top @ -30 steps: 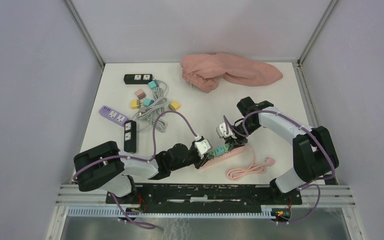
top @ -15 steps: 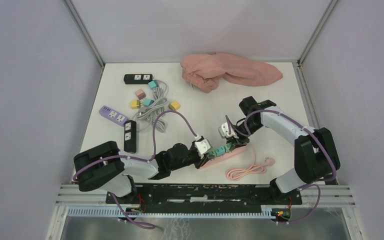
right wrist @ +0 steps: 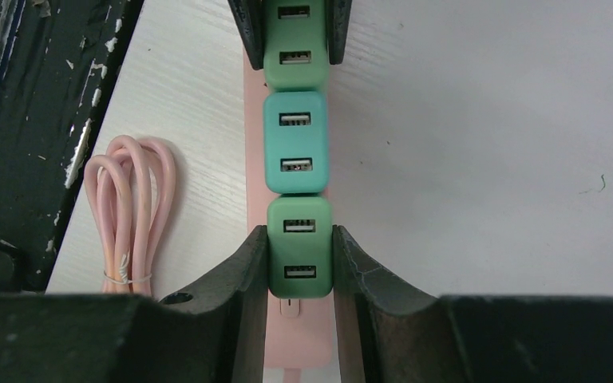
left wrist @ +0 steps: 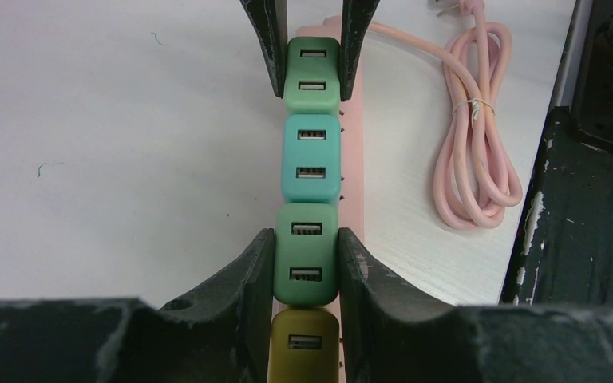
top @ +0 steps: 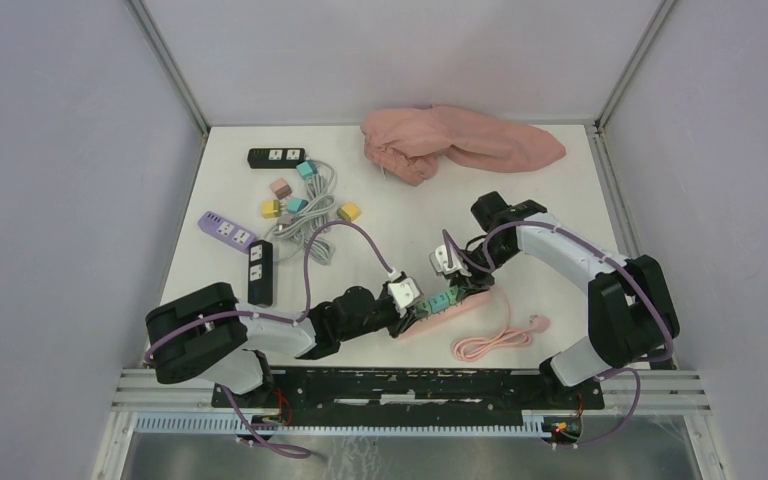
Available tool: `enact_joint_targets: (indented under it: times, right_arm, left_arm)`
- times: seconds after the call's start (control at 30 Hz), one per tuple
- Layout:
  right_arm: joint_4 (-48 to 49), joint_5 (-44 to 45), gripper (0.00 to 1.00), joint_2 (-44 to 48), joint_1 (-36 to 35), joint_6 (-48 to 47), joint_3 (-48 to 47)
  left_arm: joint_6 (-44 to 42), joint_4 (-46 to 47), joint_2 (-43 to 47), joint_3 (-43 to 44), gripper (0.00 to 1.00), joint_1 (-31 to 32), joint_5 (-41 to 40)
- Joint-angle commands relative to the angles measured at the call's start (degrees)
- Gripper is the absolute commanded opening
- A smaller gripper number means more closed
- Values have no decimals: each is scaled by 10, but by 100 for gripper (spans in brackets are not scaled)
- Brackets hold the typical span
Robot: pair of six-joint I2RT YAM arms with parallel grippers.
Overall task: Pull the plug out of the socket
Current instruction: Remove the plug from the socket.
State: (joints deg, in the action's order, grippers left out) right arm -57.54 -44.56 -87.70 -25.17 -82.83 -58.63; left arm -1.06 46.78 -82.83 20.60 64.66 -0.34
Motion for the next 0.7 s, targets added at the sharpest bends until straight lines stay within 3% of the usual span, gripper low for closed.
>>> enact_joint_targets:
  times: [0.0,0.2,0.37,0.47,0.67]
  right_arm:
    - [31,-12,0,29,18,63,-9]
    - [-20,10,0,36,44,-15,-10]
    - [-121,-79,0,20,34,-151,-1]
    - [-121,-97,0,15,8,-145,-4]
    - [-57,-96,0,21,-1,-26,-24]
  left_arm:
    - [4,-40,-8,-11,3,-7,-10]
    - [4,-40,-1,-15,3,-9,-8]
    - [5,-40,2,-16,3,-10,-5]
    - [7,-40,2,-16,3,-10,-4]
    - [9,-42,3,-17,3,-11,-6]
